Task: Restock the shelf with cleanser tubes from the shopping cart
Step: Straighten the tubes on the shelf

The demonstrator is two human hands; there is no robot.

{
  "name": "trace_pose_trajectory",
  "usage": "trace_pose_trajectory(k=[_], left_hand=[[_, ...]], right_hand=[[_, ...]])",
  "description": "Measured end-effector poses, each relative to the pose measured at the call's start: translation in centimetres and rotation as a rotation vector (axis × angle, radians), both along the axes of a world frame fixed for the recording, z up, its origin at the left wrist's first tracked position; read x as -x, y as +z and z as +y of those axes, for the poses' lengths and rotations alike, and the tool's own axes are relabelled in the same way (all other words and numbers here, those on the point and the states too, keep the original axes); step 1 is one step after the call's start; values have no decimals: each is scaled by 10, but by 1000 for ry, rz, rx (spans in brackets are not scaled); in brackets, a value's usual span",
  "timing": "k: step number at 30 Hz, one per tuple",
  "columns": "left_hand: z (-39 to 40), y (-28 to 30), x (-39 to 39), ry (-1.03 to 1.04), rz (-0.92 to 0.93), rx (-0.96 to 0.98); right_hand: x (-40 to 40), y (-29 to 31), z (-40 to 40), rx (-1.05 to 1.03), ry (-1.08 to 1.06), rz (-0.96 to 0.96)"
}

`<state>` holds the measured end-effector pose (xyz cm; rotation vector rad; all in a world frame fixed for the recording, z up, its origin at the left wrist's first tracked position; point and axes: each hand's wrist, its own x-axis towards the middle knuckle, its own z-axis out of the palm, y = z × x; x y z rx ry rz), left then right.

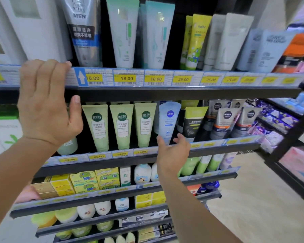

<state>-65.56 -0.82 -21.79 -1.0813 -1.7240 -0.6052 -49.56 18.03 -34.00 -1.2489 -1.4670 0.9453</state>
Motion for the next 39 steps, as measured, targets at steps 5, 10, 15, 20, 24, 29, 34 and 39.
trace_pose_trajectory(k=[5,10,15,20,24,29,34,39], left_hand=[[-1,4,-9,-38,-99,-16],[18,9,-40,-84,-46,-6],[67,5,-80,-100,-6,132],[92,7,-91,-29,-51,54],[101,6,-90,2,-57,34],[106,4,-89,14,-47,-7],[112,4,-94,28,-54,-39],[114,5,-93,35,-45,-40]], right_hand=[[1,3,13,8,44,-196],[4,5,16,8,39,-298],[9,6,16,30,-6,-300],[9,6,20,94,-4,-325],[8,7,25,121,4,-349],[8,7,28,116,6,-358],[7,4,30,101,20,-351],[6,2,33,85,41,-372]])
